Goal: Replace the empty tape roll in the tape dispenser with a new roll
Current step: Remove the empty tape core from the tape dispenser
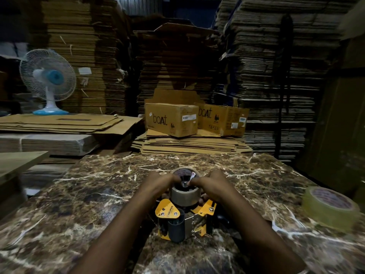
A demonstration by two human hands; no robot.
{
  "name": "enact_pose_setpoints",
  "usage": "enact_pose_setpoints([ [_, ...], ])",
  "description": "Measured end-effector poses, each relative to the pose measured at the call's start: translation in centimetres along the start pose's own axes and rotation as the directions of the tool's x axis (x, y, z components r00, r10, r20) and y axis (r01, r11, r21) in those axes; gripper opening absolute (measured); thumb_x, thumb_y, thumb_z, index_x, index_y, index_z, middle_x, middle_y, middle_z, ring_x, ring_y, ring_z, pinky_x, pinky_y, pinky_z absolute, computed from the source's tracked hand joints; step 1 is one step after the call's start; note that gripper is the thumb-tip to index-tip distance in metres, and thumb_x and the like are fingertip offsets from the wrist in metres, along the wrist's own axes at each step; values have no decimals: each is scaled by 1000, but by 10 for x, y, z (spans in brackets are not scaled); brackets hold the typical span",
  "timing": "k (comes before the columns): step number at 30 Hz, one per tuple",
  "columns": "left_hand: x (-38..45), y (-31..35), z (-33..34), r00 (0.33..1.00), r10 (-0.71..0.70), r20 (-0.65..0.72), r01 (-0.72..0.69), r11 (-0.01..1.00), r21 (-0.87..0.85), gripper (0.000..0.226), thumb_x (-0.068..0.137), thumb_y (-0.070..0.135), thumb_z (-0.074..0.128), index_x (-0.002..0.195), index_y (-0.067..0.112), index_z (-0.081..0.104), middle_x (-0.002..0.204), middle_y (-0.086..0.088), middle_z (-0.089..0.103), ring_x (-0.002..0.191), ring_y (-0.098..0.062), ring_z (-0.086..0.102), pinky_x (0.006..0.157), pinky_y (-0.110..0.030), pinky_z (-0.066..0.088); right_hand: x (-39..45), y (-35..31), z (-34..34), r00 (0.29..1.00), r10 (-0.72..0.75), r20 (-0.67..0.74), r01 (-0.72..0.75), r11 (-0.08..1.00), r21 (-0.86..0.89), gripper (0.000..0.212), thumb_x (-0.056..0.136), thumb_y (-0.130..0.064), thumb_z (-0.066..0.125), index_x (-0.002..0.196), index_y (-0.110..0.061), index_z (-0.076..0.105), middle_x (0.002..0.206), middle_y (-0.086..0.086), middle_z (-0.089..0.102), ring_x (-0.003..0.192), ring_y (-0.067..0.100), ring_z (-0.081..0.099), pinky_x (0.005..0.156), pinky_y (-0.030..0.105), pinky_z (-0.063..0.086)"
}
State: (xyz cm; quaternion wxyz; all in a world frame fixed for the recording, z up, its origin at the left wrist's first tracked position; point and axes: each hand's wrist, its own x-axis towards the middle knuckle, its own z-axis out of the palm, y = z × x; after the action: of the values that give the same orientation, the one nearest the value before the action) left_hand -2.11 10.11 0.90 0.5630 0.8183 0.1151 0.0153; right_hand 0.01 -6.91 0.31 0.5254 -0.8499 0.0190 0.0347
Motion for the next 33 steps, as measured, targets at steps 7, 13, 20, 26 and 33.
enact_pose_setpoints([
  [7,3,1,4,999,-44,-26,46,997,66,22,81,23,75,89,7,62,95,-10,64,83,-21,62,71,-34,55,7,-4,8,998,63,4,-62,995,-73,69,47,-46,77,99,-5,61,98,16,70,84,37,73,77,54,63],
  [13,8,2,5,998,-69,11,68,995,75,29,82,24,74,102,4,66,101,-12,67,82,-22,63,66,-31,52,0,-13,8,997,82,-9,-82,985,-152,41,65,-44,78,75,-13,53,94,12,68,86,31,72,82,49,63],
  [20,6,14,10,985,31,-168,9,972,234,27,79,25,77,78,12,54,81,-7,62,74,-21,64,83,-39,60,-9,-25,5,996,15,-91,-48,928,-370,41,81,-53,68,73,-15,55,79,3,64,73,22,67,65,30,55],
  [26,-1,12,9,985,99,-142,-104,994,-24,22,77,31,73,77,10,65,83,-12,68,71,-27,66,69,-40,60,-6,-15,-7,999,-21,-27,20,999,-41,38,82,-34,74,104,-5,65,87,11,69,60,21,67,59,35,57],
  [33,-12,18,4,957,238,-168,-262,955,-140,35,65,49,58,76,21,78,91,-18,75,83,-36,71,80,-52,56,-8,-13,-17,990,-143,-10,141,962,232,30,90,-24,70,109,-2,66,91,19,65,45,23,57,43,25,48],
])
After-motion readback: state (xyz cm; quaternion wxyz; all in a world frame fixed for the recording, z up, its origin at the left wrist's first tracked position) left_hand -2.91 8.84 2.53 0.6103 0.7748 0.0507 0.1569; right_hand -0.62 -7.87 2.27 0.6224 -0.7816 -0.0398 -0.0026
